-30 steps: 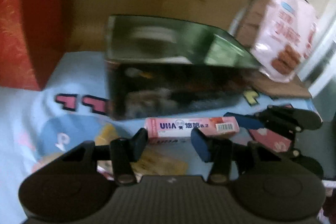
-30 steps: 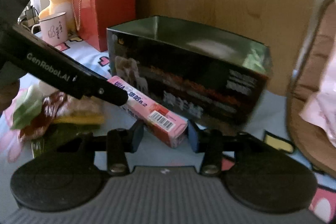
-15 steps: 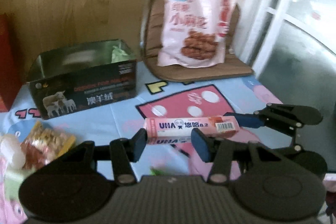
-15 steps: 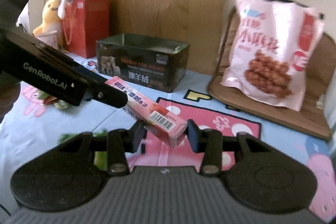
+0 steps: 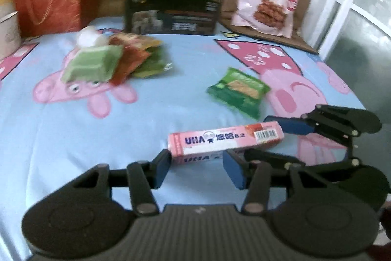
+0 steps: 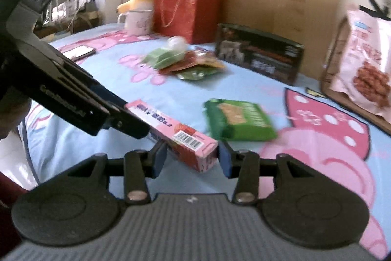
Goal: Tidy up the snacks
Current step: 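Carry the pink candy tube into the black tin box and release it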
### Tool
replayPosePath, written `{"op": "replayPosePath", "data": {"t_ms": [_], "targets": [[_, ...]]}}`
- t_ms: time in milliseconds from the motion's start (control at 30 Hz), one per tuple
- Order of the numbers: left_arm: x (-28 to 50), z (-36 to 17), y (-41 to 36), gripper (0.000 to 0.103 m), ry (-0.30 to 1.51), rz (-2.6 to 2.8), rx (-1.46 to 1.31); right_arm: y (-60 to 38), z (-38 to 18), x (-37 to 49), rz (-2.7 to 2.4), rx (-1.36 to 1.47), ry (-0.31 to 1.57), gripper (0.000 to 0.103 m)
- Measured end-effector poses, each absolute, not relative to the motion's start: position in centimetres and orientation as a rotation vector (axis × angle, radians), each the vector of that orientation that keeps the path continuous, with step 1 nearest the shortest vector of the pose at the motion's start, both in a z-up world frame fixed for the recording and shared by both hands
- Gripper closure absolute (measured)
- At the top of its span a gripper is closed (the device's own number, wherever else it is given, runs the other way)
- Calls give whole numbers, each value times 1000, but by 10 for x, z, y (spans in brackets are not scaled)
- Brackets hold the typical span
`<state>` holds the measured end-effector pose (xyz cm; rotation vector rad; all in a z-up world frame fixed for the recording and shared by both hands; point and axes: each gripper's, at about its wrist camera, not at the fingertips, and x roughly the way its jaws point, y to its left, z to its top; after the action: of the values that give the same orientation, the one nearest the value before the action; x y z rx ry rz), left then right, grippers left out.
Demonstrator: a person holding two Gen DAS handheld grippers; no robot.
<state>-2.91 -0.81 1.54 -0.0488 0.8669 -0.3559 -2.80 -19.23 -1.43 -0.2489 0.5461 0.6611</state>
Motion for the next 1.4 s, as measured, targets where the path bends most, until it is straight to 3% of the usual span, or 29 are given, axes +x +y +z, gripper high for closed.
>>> {"op": "replayPosePath", "data": {"t_ms": [267, 333, 400, 533, 667, 800, 933, 1133, 1300, 1400], "targets": [[-32, 29, 11, 36, 816, -369, -108, -203, -17, -33, 654, -206, 596, 48], [-26, 26, 12, 40, 832, -390, -130, -205, -18, -33, 666, -182, 611, 49], [-19, 19, 11, 51, 876, -420, -160, -204, -17, -32, 684, -164, 618, 69], [-17, 26, 9, 53, 864, -412, -132, -200, -8, -25, 674, -152, 649, 69], [-4, 67, 22, 53, 783, -448, -152, -207, 24, -8, 702, -93, 598, 69], [44, 111, 13, 53, 660, -434, -98, -206, 58, 49, 675, -94, 503, 69], [124, 136, -2, 46, 586, -405, -60, -198, 77, 132, 613, -82, 488, 69], [248, 108, -9, 46, 683, -338, -85, -177, 63, 230, 529, -80, 563, 69], [291, 78, -12, 42, 754, -298, -108, -164, 42, 261, 501, -114, 598, 67], [291, 73, -11, 39, 771, -301, -83, -162, 41, 265, 485, -106, 575, 53]]}}
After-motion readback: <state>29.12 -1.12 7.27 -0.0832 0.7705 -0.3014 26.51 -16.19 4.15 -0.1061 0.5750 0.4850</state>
